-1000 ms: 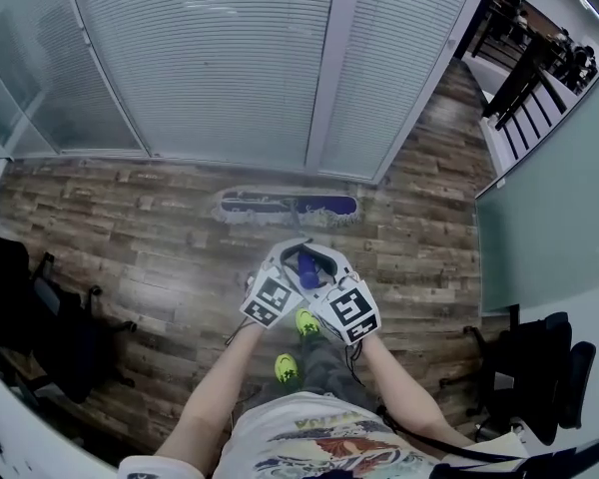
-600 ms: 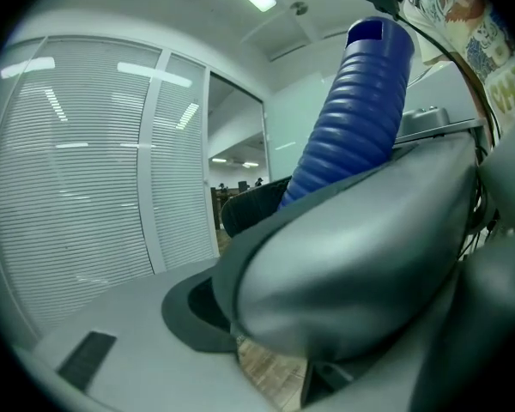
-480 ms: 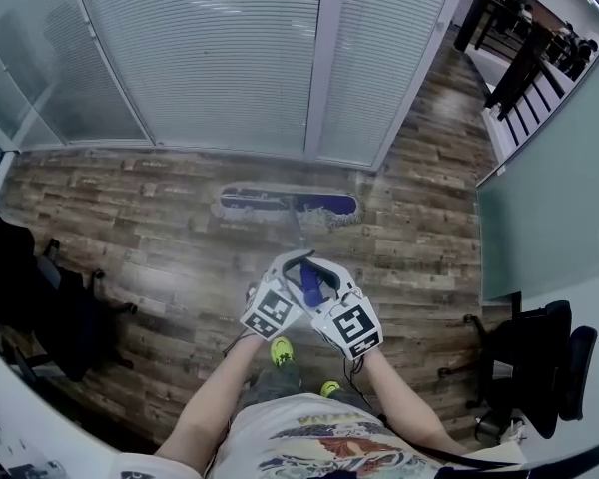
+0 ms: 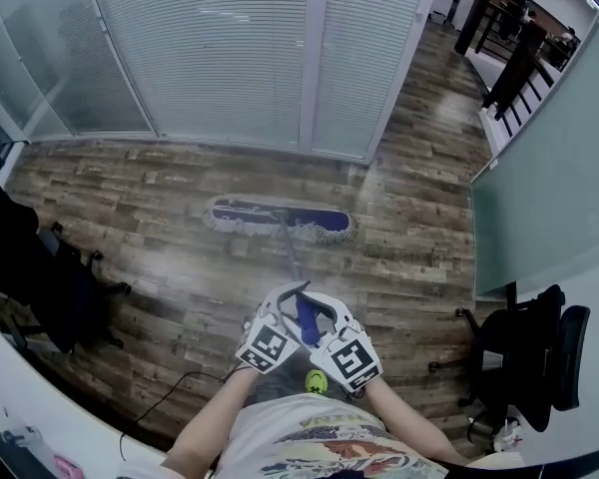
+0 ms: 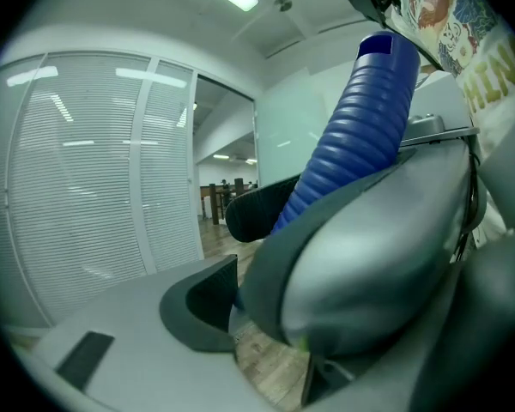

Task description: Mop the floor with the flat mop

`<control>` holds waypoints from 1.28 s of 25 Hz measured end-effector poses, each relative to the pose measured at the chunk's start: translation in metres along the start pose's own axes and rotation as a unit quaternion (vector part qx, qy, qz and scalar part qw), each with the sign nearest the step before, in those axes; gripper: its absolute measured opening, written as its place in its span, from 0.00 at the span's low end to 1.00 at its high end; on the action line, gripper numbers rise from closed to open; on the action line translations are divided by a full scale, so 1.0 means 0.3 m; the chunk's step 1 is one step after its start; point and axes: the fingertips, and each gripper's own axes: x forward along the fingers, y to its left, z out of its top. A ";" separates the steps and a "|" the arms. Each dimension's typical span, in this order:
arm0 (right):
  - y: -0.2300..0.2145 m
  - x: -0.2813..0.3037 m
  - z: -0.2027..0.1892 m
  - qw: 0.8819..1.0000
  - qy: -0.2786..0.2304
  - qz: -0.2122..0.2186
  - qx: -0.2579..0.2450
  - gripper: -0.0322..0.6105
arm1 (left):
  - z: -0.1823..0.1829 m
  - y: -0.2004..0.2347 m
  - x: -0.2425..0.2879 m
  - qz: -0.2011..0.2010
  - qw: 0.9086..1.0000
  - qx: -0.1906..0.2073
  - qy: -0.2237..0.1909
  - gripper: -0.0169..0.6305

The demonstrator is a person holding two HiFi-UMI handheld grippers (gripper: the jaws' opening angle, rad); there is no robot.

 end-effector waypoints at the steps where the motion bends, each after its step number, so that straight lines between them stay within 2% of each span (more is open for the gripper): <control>1: 0.031 -0.043 -0.010 1.000 0.001 0.004 0.000 0.33 | 0.005 -0.050 -0.013 0.003 1.000 -0.002 -0.001 0.28; 5: 0.139 -0.205 -0.039 1.000 0.001 0.014 0.000 0.33 | 0.019 -0.240 -0.057 0.005 1.000 -0.004 0.002 0.28; 8: 0.212 -0.278 -0.046 0.999 0.003 0.032 -0.030 0.33 | 0.020 -0.330 -0.102 0.010 1.000 -0.012 0.006 0.28; 11: 0.254 -0.298 -0.052 0.998 -0.004 0.042 -0.036 0.33 | 0.010 -0.360 -0.131 0.018 1.000 -0.015 0.008 0.28; 16: 0.229 -0.302 -0.081 0.997 -0.011 0.055 -0.057 0.33 | -0.004 -0.363 -0.095 0.017 1.000 -0.002 0.004 0.28; 22: 0.167 -0.227 -0.074 0.996 -0.005 0.059 -0.068 0.33 | -0.006 -0.275 -0.061 0.008 1.000 0.003 -0.006 0.28; 32: 0.014 0.084 0.038 0.994 -0.011 0.062 -0.085 0.33 | 0.002 0.091 -0.039 0.015 1.000 -0.002 -0.014 0.28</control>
